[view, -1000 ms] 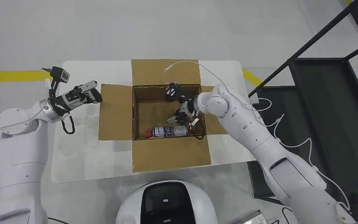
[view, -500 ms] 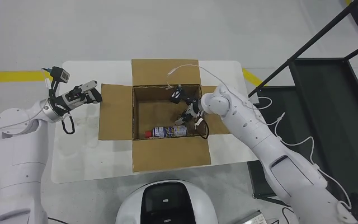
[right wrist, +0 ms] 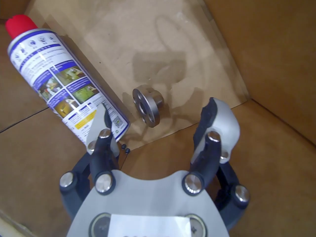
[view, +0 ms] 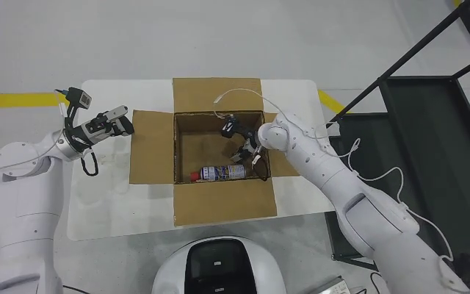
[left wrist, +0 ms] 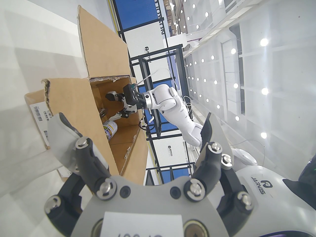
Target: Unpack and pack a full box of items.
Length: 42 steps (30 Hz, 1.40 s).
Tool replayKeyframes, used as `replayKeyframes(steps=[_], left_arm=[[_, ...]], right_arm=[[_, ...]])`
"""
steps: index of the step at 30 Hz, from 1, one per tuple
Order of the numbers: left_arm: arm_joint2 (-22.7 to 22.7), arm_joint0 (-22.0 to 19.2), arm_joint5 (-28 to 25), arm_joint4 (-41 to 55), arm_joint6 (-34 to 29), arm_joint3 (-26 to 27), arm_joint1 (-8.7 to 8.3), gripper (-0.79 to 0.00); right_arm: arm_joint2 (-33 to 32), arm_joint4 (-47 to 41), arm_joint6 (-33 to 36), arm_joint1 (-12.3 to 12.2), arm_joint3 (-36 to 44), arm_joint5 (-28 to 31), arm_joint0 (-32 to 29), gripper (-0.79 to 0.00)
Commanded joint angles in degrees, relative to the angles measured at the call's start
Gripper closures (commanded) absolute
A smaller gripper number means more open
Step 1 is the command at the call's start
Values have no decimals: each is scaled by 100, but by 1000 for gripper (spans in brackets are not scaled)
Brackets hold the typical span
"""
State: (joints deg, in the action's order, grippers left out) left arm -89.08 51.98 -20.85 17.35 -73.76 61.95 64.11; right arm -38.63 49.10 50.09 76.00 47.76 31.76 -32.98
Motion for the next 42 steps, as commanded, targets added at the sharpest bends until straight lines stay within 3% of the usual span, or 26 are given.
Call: replayKeyframes(steps=[1, 16, 23, 26, 35, 42], left_arm=[[0, 0, 0, 0, 0, 0, 0, -785], [0, 0, 0, 0, 0, 0, 0, -785], [0, 0, 0, 0, 0, 0, 0, -785], [0, 0, 0, 0, 0, 0, 0, -785], [0, 0, 0, 0, 0, 0, 0, -785], [0, 0, 0, 0, 0, 0, 0, -785]], right_arm=[[75, 76, -39, 44, -94, -4, 49, -542], [435, 271, -184, 343, -750, 172, 282, -376], [506, 251, -217, 451, -1023, 291, 357, -175], [534, 229, -213, 490, -1107, 416, 380, 0], [416, 4, -366, 514, -1288, 740, 485, 0], [86, -266, -479, 353, -1191, 1043, 513, 0]])
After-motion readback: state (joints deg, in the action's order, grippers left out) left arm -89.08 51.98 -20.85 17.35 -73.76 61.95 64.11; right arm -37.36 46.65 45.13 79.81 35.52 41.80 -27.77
